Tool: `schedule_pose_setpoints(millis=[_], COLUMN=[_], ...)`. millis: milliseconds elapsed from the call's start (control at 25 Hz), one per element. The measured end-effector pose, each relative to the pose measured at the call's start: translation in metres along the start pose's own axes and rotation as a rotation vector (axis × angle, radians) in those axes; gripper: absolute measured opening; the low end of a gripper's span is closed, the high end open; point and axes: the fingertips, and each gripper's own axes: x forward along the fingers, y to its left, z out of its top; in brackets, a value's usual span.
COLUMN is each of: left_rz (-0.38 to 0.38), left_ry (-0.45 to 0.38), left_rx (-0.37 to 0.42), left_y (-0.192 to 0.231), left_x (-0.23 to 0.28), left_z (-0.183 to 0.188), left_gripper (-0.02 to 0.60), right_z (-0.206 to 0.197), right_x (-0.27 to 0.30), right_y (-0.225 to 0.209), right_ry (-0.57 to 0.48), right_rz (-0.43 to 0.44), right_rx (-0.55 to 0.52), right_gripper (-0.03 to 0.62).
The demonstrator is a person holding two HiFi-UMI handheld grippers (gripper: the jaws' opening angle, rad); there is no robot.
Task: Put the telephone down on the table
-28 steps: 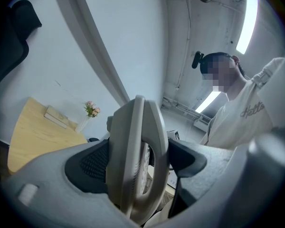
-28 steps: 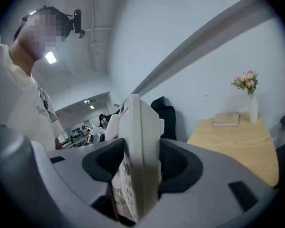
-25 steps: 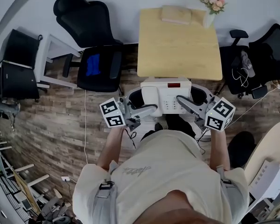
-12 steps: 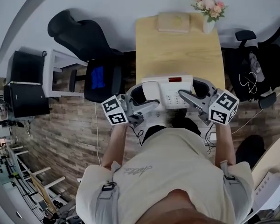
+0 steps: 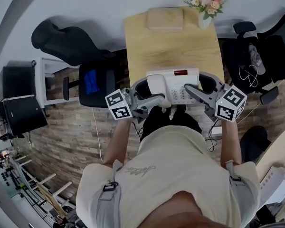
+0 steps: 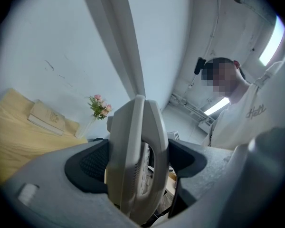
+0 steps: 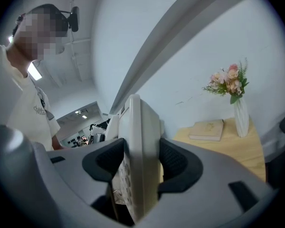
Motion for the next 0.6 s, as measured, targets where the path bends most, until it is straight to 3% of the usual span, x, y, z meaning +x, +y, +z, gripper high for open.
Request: schedule_pose_setpoints(millis=[280,600], left_rz=[-0.055,-0.052], left_ry=[0.012,0.005], left_rx=[-0.039,-0.041], left_y=[0.046,0.093], left_x=[-0.018,-0.064], left_z=[0.026,0.065], left_gripper=[0.38,0.38], right_z=[0.014,0.031], right_x=[0.046,0.123], right_y=[-0.019,-0.025], right_ry=[0.043,0.075], right_rz=[-0.074,-0.069], right_rx=[0.013,0.011], right_gripper=[0.215,0.215])
